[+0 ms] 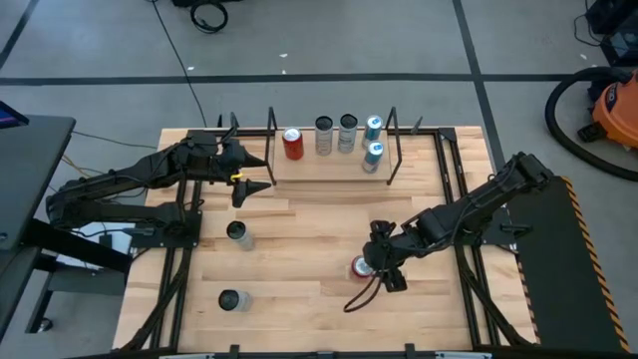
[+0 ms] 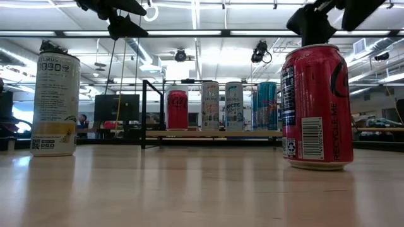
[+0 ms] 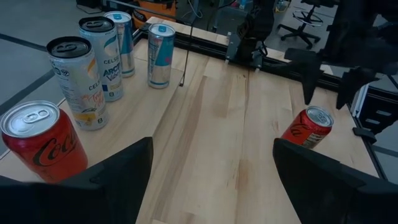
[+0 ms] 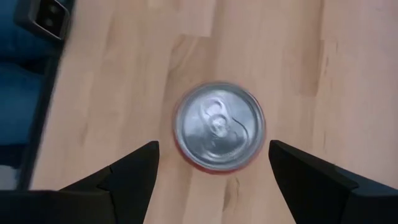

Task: Place canned beverage on shelf
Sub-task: Put the red soda can on the shelf

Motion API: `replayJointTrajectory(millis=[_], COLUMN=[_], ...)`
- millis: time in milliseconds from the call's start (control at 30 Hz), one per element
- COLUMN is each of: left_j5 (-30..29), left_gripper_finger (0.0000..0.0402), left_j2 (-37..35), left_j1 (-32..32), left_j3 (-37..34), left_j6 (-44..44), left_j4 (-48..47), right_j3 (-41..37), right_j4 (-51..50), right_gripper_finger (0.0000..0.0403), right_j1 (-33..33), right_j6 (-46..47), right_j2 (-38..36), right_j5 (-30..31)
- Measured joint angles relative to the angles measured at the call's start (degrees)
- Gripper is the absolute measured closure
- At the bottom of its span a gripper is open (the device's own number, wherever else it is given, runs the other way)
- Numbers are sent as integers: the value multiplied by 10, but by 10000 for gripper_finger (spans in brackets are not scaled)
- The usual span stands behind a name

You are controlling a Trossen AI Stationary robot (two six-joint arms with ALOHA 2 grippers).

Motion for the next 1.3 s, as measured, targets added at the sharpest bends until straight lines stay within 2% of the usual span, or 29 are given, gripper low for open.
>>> replayJointTrajectory(millis=[667, 1300], left_j5=[0, 0], left_gripper_finger=[70, 70], left_j2=[0, 0], left_j1=[0, 0], left_j3=[0, 0], left_j6=[0, 0], left_j4=[0, 0], right_j3=[-58, -59], right_j4=[98, 111], right_gripper_finger=[91, 91], right_j1=[0, 0], right_j6=[-26, -26], right_j2=[0, 0], right_j5=[10, -1])
